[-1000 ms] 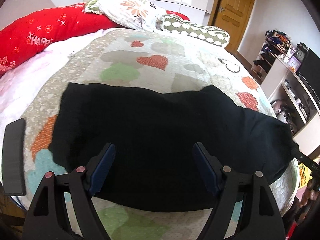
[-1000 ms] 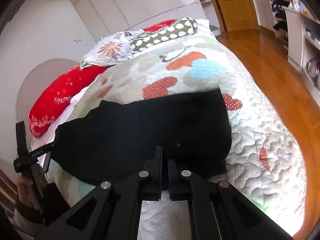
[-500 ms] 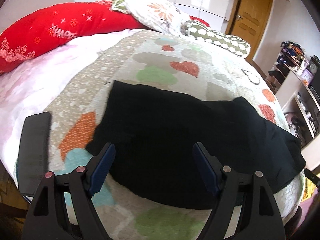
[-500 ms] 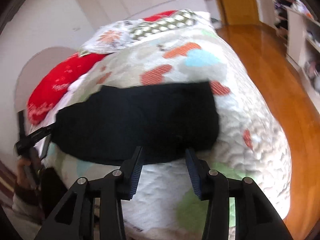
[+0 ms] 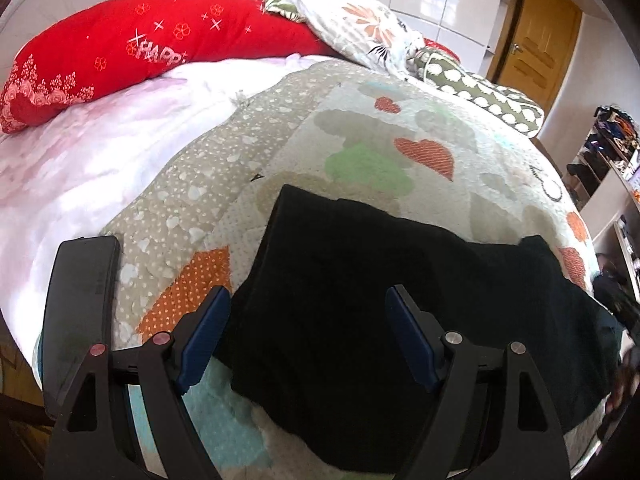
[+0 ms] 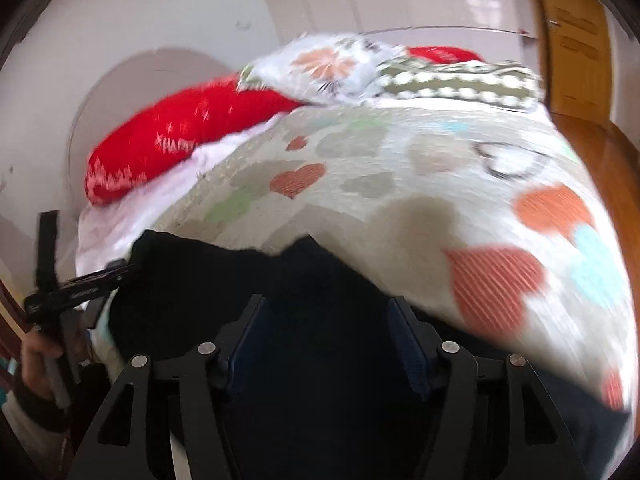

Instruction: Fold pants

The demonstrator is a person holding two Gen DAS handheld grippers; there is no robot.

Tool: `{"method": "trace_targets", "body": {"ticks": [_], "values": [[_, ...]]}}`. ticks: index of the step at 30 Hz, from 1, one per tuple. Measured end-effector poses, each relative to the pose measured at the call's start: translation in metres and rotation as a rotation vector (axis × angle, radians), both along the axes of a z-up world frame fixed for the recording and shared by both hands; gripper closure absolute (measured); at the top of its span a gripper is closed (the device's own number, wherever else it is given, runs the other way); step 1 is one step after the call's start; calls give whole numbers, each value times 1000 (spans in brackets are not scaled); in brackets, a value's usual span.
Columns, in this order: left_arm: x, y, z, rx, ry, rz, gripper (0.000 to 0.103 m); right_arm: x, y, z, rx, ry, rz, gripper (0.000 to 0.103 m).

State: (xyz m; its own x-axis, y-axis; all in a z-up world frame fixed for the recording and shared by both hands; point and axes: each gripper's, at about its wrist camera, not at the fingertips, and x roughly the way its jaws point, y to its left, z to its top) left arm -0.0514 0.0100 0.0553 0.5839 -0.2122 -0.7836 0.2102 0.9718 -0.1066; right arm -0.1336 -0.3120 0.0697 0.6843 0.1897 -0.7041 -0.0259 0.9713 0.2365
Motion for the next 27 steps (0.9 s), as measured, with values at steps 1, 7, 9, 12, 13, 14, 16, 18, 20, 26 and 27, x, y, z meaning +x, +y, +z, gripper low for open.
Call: {"method": "trace_targets", "body": {"ticks": [1, 7, 9, 12, 13, 14, 16, 18, 20, 26, 27], "values": [[1, 0, -2, 3, 6, 2, 23, 15, 4, -3, -6, 14, 10, 39], [5, 0, -16, 15, 32, -3, 23, 67, 19, -27, -22, 98, 69, 41], [6, -1, -18, 16, 33, -3, 23, 72, 21, -35, -32, 129, 83, 66], [6, -4, -18, 19, 23, -9, 23, 68, 24, -38, -63, 115, 85, 98], [6, -6, -18, 23, 18, -12, 23, 66, 24, -35, -70, 101, 76, 99], [7, -7, -18, 27, 15, -15, 23, 64, 22, -32, -71, 88, 64, 100], [9, -10, -19, 32, 10, -12, 23, 60, 14, -22, -52, 50, 24, 102], [12, -8, -21, 25, 8, 3, 23, 62, 10, -21, -36, 42, 2, 102], [14, -6, -25, 19, 8, 23, 20, 68, 11, -30, -58, 68, -9, 102], [14, 1, -33, -14, 10, 25, 19, 78, 14, -48, -75, 91, -52, 102], [14, 1, -33, -17, 10, 24, 19, 78, 14, -46, -77, 90, -55, 102]]}}
